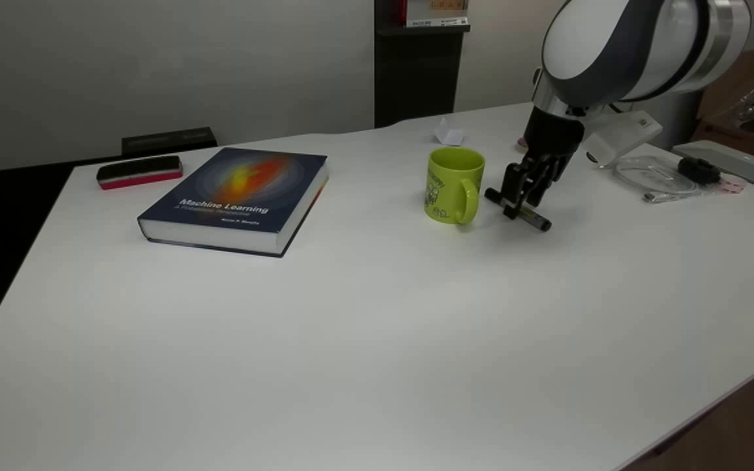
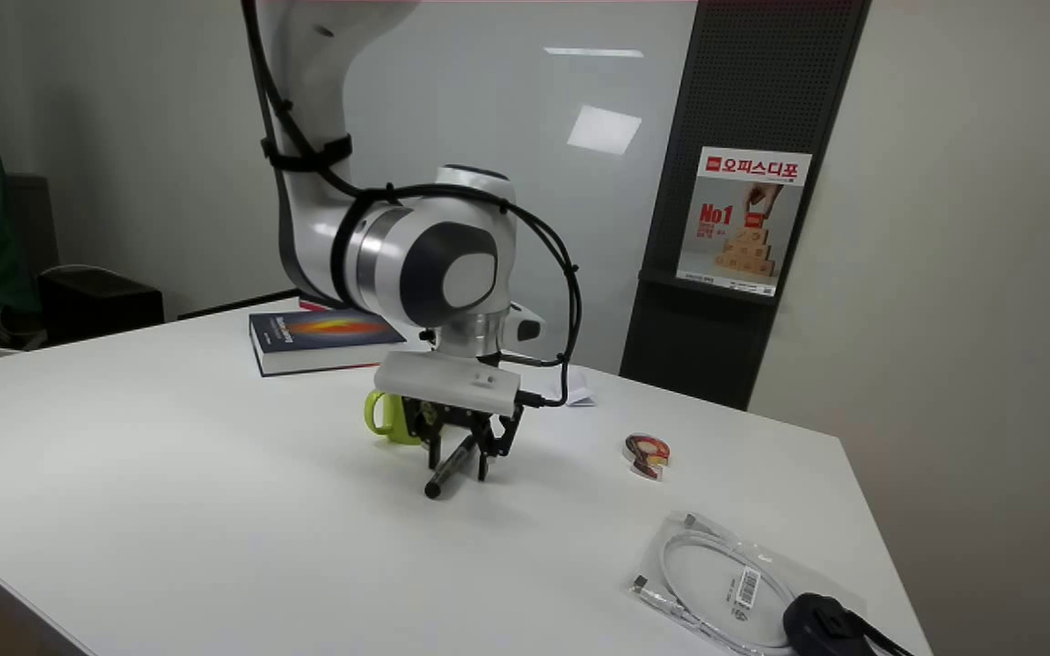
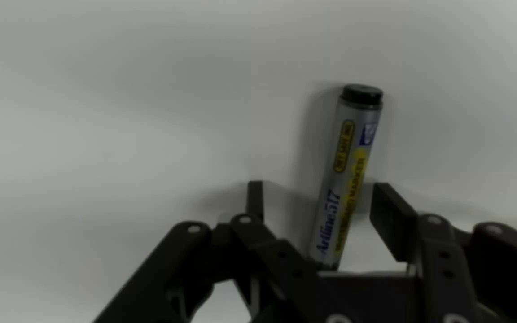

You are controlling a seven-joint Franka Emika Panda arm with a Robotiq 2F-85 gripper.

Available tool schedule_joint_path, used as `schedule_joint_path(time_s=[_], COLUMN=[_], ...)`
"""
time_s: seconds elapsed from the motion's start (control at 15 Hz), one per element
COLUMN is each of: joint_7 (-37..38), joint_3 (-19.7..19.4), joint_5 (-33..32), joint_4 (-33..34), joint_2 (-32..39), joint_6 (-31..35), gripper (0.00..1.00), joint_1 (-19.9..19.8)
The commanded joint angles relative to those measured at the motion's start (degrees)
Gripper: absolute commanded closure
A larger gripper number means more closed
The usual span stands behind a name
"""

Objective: Pick up the pen from the table and put it in the yellow cup.

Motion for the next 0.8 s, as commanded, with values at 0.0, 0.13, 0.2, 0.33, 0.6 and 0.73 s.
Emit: schedule_joint_path(time_s=[0.0,0.13,0.2,0.33,0.6,0.73], joint_7=[1.15,1.10,1.03,0.78,0.90,1.72], joint_3=[0.12,0.15,0.28,0.64,0.74,-0.27], joint_5=[-0.50,-0.53,-0.48,-0.36,-0.27,-0.37], joint_4=[1.82,1.81,1.77,1.45,-0.15,-0.92], joint_2=[0.81,0.71,0.66,0.22,-3.31,-6.29], joint_6=[-0.28,-0.19,-0.18,-0.49,-4.08,-8.21], gripper=[0.65,0.79,0.85,0.98,0.95,0.95], joint_1=[-0.21,-0.21,-0.32,-0.62,-0.58,0.36])
